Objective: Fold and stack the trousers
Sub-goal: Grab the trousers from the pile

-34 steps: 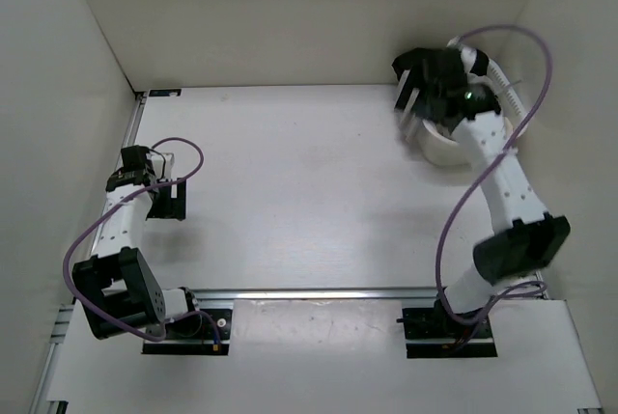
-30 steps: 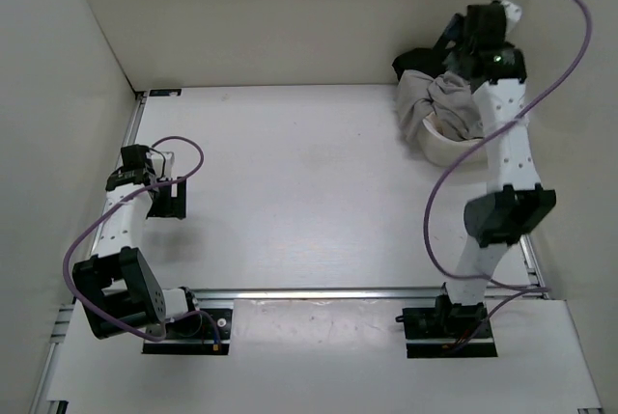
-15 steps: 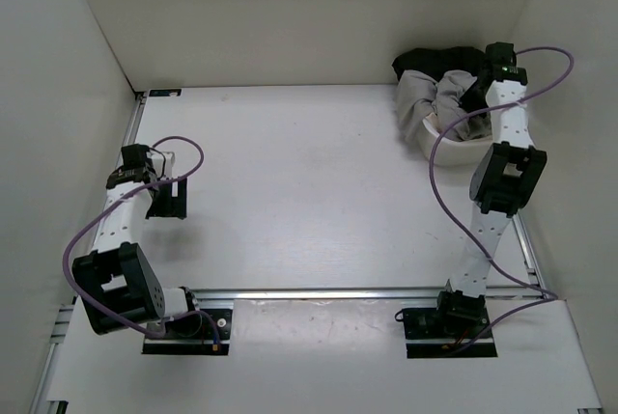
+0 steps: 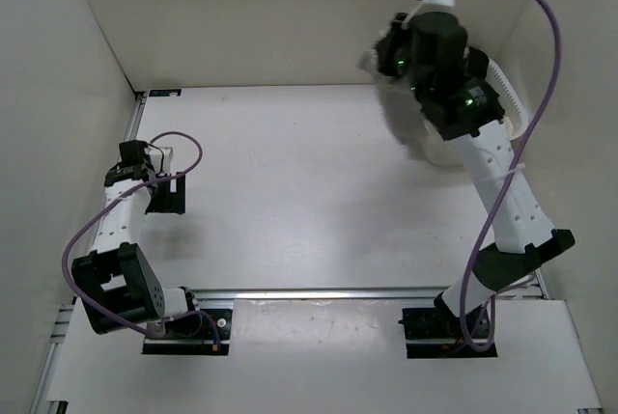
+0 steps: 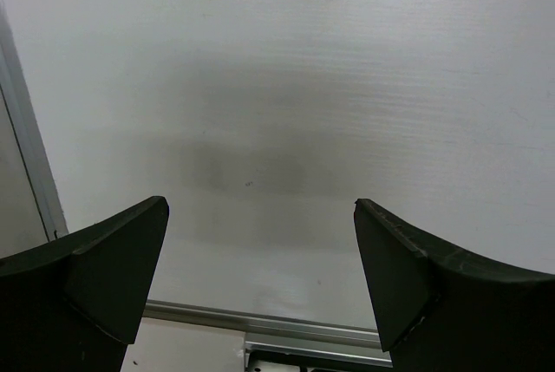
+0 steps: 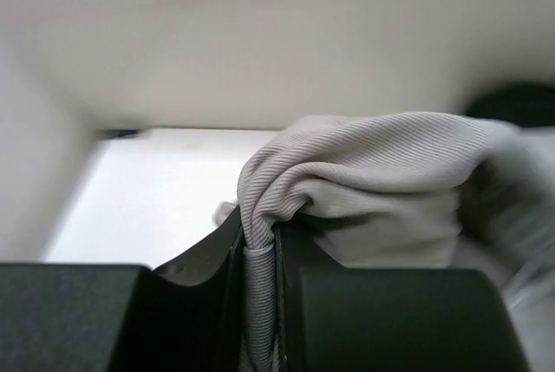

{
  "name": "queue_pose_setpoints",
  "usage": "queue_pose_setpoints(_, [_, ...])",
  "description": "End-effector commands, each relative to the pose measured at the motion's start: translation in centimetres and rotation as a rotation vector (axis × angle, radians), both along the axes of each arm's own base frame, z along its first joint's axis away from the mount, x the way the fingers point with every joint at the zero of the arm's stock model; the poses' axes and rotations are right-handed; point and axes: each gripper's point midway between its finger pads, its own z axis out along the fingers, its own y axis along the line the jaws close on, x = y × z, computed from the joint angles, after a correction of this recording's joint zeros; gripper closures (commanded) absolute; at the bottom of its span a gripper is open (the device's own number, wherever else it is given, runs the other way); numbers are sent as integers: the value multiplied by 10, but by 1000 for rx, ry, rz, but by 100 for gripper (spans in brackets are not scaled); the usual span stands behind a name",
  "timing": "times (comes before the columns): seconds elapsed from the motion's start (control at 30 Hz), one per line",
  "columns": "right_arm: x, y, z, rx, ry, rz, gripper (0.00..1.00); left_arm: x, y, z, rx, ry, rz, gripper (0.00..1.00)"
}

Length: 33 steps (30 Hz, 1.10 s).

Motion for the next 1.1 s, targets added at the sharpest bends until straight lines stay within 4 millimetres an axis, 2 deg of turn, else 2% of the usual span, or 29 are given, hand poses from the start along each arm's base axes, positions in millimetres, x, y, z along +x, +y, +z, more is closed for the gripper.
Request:
queue_pose_setpoints(0.0, [-26,58,62,27,-201,120,100,18,4,21,15,-77,17,0])
queue_pose_setpoints(0.03, [-38,83,66,43,-214,171,100,20,6,25,25,-86,21,0])
queue_pose_setpoints(0.1, [-51,100,90,95,-275,214,100,24,7,30,29,-99,21,0])
queue_pose_setpoints(0.13, [-61,117,95,113,-288,256,100,24,7,32,29,-99,21,0])
queue_pose_setpoints(0.2, [-77,135,108,148,-318,303,100,26,7,35,31,-108,21,0])
queue_pose_setpoints(0.33, [-74,150,99,158,-297,307,100,25,11,36,52,-102,23,0])
queue_pose_setpoints(0.4, [-68,151,79,160,-231,271,100,25,11,36,52,-102,23,0])
queue_pose_setpoints(0.43, [-64,156,59,117,-185,273,100,25,11,36,52,-102,23,0])
queue_pose_setpoints(0.47, [-67,160,56,118,-170,303,100,25,11,36,52,-102,23,0])
queue_pose_setpoints(0.5, [-63,168,36,83,-129,315,100,25,11,36,52,-102,23,0])
queue_pose_setpoints(0.53, [-59,174,6,31,-50,314,100,25,11,33,50,-93,23,0])
queue_pose_setpoints(0.57, [-58,176,-12,0,0,313,96,25,11,33,50,-93,23,0])
queue_pose_setpoints(0.6, [-54,181,-41,-57,64,313,86,25,11,33,50,-93,23,0])
queue_pose_setpoints(0.63, [-59,183,-69,-117,147,344,54,25,11,33,50,-93,23,0])
queue_pose_setpoints(0.67, [-61,187,-92,-164,208,396,35,25,12,31,51,-83,14,0])
queue_pose_setpoints(0.7, [-56,199,-128,-217,297,468,17,27,12,34,54,-92,14,0])
queue_pose_setpoints(0.73, [-74,192,-165,-315,456,553,3,28,11,31,45,-83,-1,0])
queue_pose_setpoints(0.77, [-82,191,-184,-346,556,571,2,31,10,34,40,-95,-5,0])
queue_pose_setpoints(0.8, [-73,177,-218,-420,659,488,3,30,8,29,31,-72,-20,0])
queue_pose_setpoints(0.83, [-77,165,-218,-448,687,453,7,34,8,34,28,-77,-35,0])
queue_pose_setpoints(0.87, [-79,154,-247,-502,746,409,7,34,6,28,14,-59,-39,0])
queue_pose_setpoints(0.9, [-83,141,-226,-475,673,385,5,35,6,29,11,-52,-57,0])
queue_pose_setpoints(0.93, [-81,133,-229,-438,641,348,1,35,1,25,-10,-38,-90,0])
queue_pose_setpoints(0.97, [-65,141,-221,-301,542,313,1,39,-5,26,-20,-43,-124,0])
queue_pose_setpoints(1.0, [-67,103,-242,-242,590,249,1,41,-10,22,-29,-32,-151,0])
queue_pose_setpoints(1.03, [-62,90,-249,-165,608,217,1,43,-17,22,-39,-35,-181,0])
queue_pose_setpoints(1.07, [-41,63,-255,-51,625,126,7,45,-28,14,-42,-7,-231,0])
